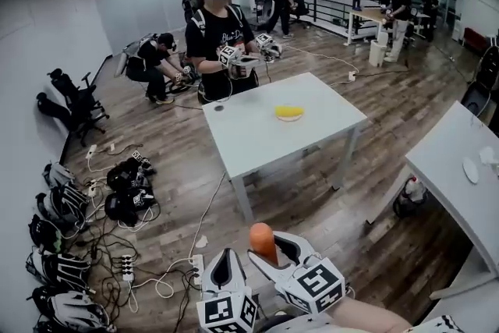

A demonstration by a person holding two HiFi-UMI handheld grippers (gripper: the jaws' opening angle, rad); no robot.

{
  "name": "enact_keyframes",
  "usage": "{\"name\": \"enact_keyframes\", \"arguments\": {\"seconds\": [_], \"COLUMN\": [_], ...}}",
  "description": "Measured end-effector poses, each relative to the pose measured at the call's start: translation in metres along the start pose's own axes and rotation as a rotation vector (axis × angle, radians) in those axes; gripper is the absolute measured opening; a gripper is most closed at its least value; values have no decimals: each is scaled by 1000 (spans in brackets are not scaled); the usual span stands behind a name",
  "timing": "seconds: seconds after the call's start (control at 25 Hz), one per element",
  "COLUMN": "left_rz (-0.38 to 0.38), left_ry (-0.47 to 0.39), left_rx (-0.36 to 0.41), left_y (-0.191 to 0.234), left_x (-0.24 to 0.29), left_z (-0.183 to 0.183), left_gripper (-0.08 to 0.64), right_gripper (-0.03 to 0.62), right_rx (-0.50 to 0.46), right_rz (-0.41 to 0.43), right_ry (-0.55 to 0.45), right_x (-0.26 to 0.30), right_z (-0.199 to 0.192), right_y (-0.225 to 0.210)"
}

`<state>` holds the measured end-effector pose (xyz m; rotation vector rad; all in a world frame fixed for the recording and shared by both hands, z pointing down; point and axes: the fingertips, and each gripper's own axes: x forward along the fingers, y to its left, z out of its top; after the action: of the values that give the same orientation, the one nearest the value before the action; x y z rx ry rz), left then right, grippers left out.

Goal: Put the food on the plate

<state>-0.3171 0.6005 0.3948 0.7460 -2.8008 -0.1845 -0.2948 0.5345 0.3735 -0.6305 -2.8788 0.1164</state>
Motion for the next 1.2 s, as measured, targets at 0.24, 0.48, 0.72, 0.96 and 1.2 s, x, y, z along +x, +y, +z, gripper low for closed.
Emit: {"name": "enact_keyframes", "arguments": {"seconds": [0.24, 0.48, 0.72, 0.96, 1.2], "left_rz": [-174, -304, -374, -428, -507], "left_ry": [44, 74, 93, 62, 66], "left_rx": [65, 101, 119, 73, 99], "left_y": [-75, -173, -280, -381, -495], "left_x": [37, 58, 86, 115, 133], "left_z": [-4, -18, -20, -32, -65], "left_gripper": [8, 8, 8, 8, 8], "right_gripper": [218, 218, 218, 218, 218], "right_rx": [59, 100, 116, 92, 90], "right_rz": [-172, -293, -355, -419, -479], "right_ry": [-37, -63, -68, -67, -64], "right_x": [-51, -125, -196, -274, -352], "right_z": [0, -8, -1, -6, -28], "right_y": [-63, -130, -210, -291, -359]}}
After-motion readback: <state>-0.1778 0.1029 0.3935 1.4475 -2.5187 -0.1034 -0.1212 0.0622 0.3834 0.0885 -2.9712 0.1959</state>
